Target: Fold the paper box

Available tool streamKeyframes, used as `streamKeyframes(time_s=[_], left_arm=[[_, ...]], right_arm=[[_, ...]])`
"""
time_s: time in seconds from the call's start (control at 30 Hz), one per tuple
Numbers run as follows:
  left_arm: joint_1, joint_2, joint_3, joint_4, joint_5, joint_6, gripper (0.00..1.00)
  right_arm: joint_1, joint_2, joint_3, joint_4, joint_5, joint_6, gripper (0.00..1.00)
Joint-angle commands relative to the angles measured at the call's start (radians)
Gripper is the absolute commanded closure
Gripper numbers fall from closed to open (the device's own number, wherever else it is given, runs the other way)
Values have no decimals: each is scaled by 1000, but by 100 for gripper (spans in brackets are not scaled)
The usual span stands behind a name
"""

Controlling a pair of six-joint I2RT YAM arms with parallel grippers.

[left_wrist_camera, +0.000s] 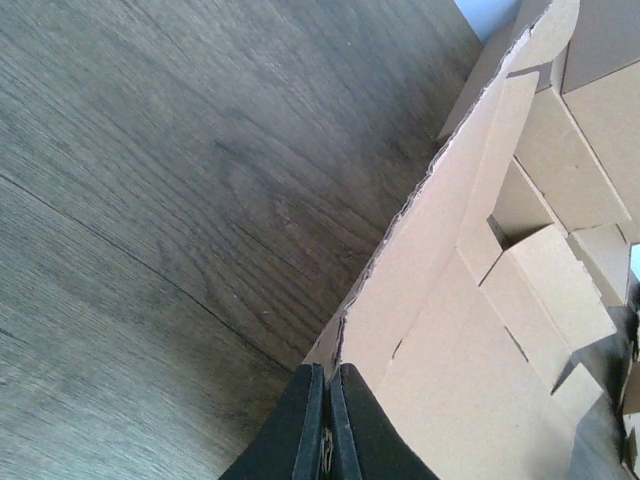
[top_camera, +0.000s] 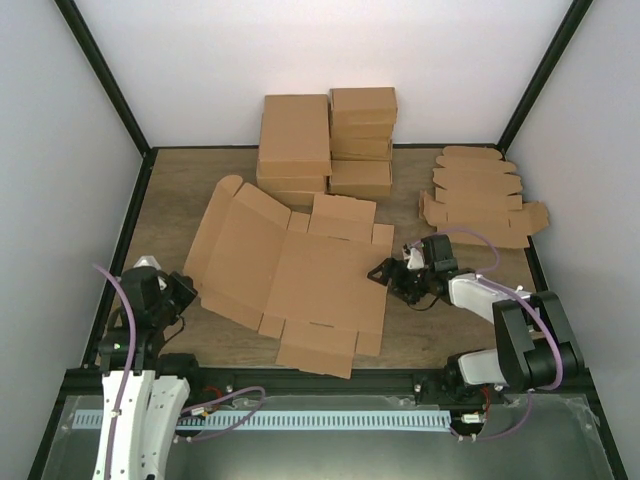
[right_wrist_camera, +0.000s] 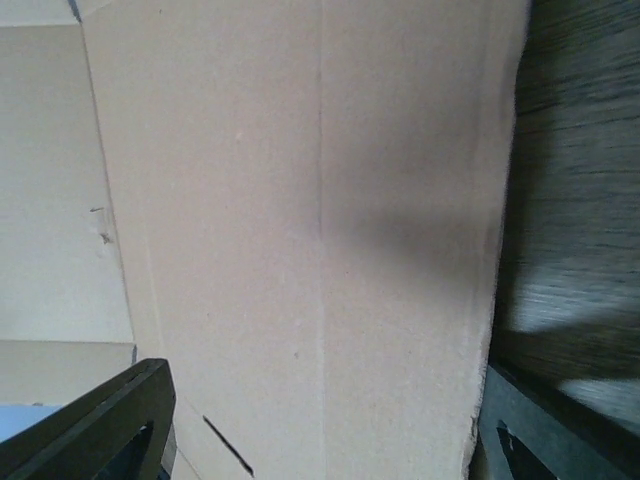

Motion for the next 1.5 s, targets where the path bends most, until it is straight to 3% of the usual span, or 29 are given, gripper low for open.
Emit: streamKeyframes(time_s=[0.0, 0.23, 0.33, 0.43, 0.6, 0.8, 0.9, 1.1, 1.3, 1.47], left_arm=[[2, 1, -23, 48, -2, -1, 96], [2, 20, -30, 66, -2, 3, 96], [1, 22, -34, 72, 2, -1, 96], [2, 23, -37, 80, 8, 0, 96], [2, 24, -40, 81, 15, -1, 96], [2, 17, -39, 82, 16, -2, 90], [1, 15, -33, 81, 13, -3, 78], [2, 14, 17, 65, -32, -2, 38], [2, 14, 113, 56, -85, 44, 11], [2, 32, 138, 137, 50, 83, 0]], right_arm=[[-7, -16, -2, 17, -97, 1, 16], [-6, -122, 10, -24, -161, 22, 25], [-7, -151, 23, -66, -132, 0, 34], [-7, -140, 34, -89, -137, -22, 46], [-8, -84, 54, -108, -131, -61, 52], [-6, -57, 59, -120, -86, -84, 70], [-6, -62, 74, -145, -50, -97, 79], [-5, -126, 108, -224, 31, -104, 99], [-6, -212, 170, -337, 104, -128, 99], [-6, -243, 212, -397, 113, -144, 99]])
